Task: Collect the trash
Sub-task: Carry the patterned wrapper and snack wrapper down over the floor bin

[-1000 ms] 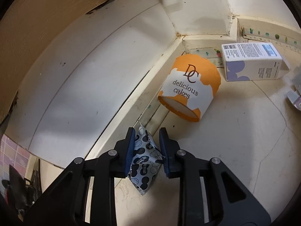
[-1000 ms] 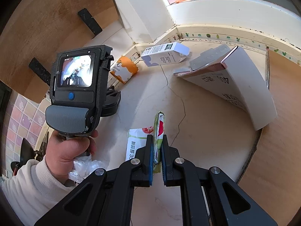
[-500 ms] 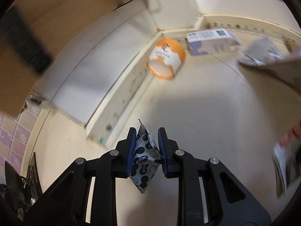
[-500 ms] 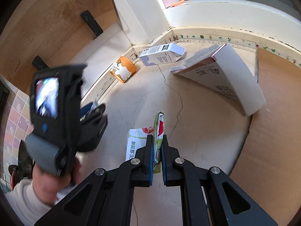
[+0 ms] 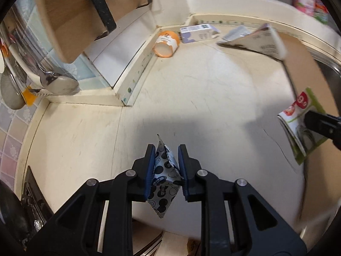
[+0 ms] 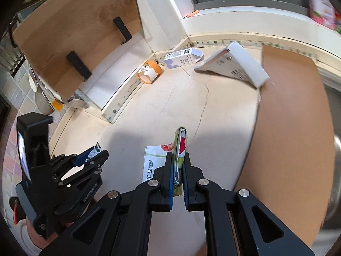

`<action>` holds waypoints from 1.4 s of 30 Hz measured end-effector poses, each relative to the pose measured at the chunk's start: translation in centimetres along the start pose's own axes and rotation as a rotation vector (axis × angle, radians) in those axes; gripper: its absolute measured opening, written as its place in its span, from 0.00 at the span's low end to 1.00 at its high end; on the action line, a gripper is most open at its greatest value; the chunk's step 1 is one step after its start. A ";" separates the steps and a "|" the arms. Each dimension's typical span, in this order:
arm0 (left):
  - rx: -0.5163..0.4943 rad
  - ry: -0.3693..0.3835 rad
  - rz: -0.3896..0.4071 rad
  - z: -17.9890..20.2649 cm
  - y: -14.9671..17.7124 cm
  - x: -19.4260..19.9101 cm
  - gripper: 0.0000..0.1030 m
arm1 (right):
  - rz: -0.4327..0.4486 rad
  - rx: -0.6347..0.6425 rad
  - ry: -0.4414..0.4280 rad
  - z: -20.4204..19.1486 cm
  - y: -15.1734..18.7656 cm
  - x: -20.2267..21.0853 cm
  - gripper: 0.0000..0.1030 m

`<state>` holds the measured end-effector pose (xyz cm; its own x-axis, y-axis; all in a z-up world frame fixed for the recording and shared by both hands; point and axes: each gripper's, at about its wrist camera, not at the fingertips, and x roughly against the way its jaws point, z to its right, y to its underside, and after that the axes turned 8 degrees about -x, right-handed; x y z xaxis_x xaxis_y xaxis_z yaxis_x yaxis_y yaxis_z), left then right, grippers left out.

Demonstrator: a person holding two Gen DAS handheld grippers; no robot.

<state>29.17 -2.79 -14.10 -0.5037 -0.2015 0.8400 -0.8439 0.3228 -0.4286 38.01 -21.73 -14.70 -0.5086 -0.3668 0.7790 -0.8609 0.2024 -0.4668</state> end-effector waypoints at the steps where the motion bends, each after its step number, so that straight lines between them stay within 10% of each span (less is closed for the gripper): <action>1: -0.012 0.013 0.005 -0.1 0.4 0.6 0.18 | 0.007 -0.009 0.008 -0.4 1.0 0.8 0.07; 22: -0.259 0.342 0.038 1.8 13.5 10.2 0.18 | 0.006 -0.102 0.163 -6.5 25.0 10.7 0.07; 42: -0.183 0.368 -0.190 9.9 23.9 3.0 0.18 | -0.302 -0.111 0.138 2.0 35.5 1.4 0.07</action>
<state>5.66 -4.87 -25.15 -0.2163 0.0583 0.9746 -0.8518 0.4766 -0.2175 6.77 -16.93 -30.99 -0.2211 -0.3007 0.9277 -0.9652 0.2035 -0.1640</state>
